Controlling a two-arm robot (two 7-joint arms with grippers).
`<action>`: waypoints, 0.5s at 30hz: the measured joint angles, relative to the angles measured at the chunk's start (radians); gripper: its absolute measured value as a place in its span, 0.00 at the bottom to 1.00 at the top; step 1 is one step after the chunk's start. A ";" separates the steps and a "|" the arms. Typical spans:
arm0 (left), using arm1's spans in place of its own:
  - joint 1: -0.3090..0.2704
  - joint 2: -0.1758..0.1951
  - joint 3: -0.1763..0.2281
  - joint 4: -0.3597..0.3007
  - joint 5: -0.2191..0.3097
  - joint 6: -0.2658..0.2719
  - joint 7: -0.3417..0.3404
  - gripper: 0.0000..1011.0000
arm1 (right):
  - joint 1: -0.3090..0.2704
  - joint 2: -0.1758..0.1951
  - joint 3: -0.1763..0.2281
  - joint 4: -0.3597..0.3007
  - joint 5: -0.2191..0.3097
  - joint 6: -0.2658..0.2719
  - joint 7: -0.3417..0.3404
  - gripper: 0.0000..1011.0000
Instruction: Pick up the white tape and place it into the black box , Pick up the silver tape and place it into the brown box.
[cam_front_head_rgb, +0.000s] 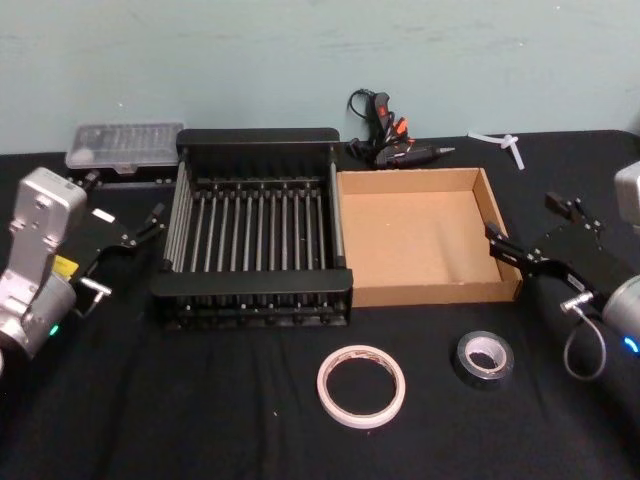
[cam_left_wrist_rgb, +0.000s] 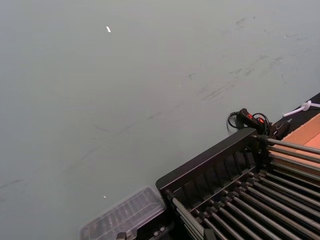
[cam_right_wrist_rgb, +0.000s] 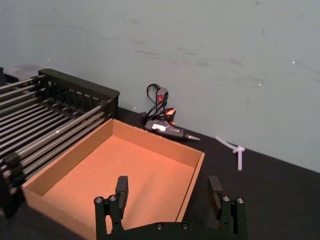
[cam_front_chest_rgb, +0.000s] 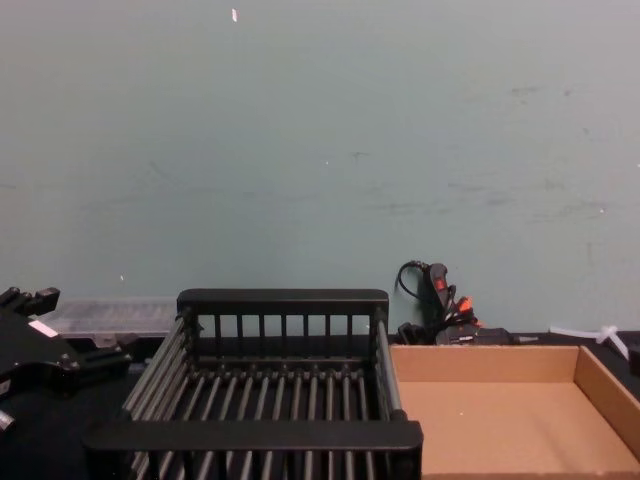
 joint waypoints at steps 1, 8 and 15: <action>0.000 0.000 0.000 0.000 0.000 0.000 0.000 0.99 | -0.008 0.003 0.004 -0.008 0.002 0.005 0.001 0.99; 0.000 0.000 0.000 0.000 0.000 0.000 0.000 0.99 | -0.087 0.022 0.042 -0.088 0.023 0.048 0.016 0.99; 0.000 0.000 0.000 0.000 0.000 0.000 0.000 0.99 | -0.164 0.037 0.072 -0.138 0.043 0.083 0.032 0.99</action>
